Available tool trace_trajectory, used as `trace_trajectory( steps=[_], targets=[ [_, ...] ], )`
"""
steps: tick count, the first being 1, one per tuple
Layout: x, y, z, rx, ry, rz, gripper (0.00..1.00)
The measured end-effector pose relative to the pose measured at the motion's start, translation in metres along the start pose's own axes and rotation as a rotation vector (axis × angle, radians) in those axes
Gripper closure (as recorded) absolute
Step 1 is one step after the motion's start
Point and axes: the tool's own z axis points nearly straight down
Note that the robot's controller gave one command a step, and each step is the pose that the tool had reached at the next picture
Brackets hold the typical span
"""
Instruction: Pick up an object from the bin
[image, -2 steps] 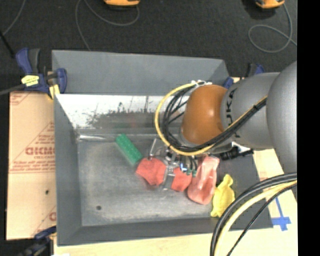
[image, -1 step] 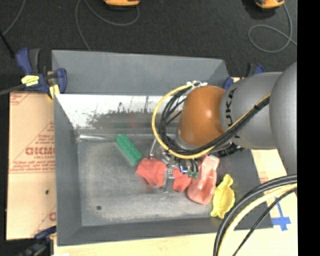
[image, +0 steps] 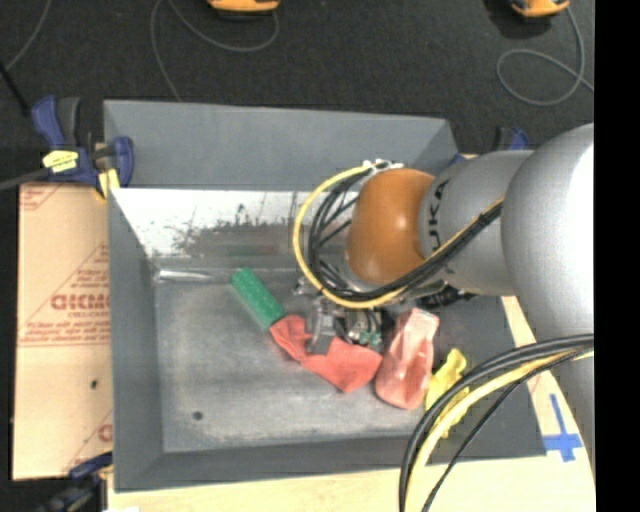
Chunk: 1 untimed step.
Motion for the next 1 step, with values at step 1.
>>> trace_trajectory(
  steps=[1],
  targets=[
    [0.0000, 0.0000, 0.0000, 0.000, 0.000, 0.000, 1.00]
  ],
)
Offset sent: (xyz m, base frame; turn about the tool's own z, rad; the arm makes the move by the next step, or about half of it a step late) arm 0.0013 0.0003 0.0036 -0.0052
